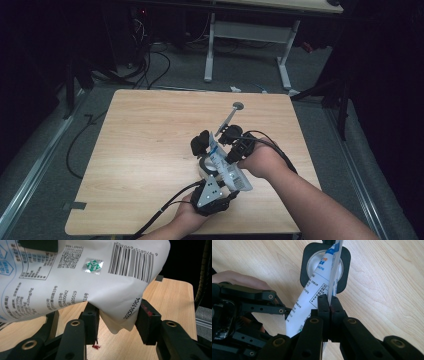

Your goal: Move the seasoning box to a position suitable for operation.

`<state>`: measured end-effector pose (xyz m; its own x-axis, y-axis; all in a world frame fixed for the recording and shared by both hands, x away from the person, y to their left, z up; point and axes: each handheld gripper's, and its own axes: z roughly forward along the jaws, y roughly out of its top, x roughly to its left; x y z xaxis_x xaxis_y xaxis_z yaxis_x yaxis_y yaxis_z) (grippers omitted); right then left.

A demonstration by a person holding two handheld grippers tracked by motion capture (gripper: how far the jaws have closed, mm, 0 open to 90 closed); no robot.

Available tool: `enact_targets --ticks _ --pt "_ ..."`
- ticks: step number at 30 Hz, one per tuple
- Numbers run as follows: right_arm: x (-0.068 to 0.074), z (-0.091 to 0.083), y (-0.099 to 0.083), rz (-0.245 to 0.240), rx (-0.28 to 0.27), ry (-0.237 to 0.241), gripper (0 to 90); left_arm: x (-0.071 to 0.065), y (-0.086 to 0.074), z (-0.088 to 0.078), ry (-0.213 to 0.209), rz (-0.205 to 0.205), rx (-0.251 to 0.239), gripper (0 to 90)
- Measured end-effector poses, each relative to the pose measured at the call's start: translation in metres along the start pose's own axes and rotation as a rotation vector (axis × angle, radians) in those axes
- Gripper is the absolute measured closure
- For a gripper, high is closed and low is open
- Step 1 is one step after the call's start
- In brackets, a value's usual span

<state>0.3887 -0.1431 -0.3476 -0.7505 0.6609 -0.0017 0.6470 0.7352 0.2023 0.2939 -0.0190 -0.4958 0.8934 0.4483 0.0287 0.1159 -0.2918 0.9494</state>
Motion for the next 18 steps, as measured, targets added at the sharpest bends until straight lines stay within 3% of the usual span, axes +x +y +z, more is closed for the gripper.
enact_targets --ticks 18 --pt "0.0005 0.0043 -0.0055 0.011 0.0 0.008 89.5 0.0041 -0.0098 0.0054 0.001 -0.013 0.038 56.8"
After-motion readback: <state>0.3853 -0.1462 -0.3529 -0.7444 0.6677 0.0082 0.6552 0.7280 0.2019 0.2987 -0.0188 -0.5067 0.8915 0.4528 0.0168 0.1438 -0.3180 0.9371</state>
